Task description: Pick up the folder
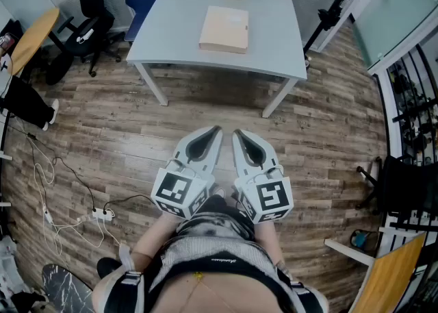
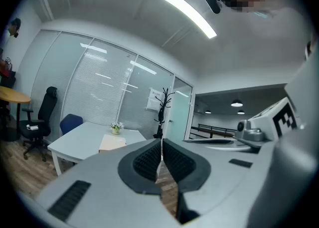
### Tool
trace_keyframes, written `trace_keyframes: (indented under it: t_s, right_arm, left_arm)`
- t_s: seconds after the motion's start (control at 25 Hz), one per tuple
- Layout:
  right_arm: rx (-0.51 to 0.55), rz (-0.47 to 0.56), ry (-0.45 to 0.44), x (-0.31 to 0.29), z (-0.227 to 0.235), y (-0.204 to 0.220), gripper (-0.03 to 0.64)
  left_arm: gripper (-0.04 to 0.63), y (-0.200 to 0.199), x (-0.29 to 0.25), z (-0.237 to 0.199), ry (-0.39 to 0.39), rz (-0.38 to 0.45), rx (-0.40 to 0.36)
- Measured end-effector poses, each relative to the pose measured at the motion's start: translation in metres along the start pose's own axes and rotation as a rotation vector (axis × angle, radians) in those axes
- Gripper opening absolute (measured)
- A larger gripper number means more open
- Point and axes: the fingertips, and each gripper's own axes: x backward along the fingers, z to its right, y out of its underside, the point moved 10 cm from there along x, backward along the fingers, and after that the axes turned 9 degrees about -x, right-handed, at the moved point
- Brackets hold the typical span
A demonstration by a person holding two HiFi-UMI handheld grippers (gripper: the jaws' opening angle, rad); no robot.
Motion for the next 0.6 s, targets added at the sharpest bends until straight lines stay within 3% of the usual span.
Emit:
trace_keyframes:
  t_s: [0.08,0.24,0.32,0.6]
  right_arm:
    - [-0.014,0.016,0.007,0.002,0.003,0.0,0.005]
    - [-0.021,0.019,-0.002,0.003,0.009,-0.001,0.098]
    - [-0.019,0.012,-0.007,0.003,0.014,0.0,0.117]
    - [-0.045,0.004,-0.008,-0.003,0.032,0.002,0.14]
  left_arm:
    - [0.011,0.002,-0.002,0.002,-0.001,0.001,0.002]
    - [0.033,0.007,-0.006,0.0,-0.017,0.017,0.03]
    - [0.134,0.011,-0.008,0.0,-0.019,0.01,0.048]
    - [0.135,0.017,-0.019,-0.005,-0.042,-0.016,0.064]
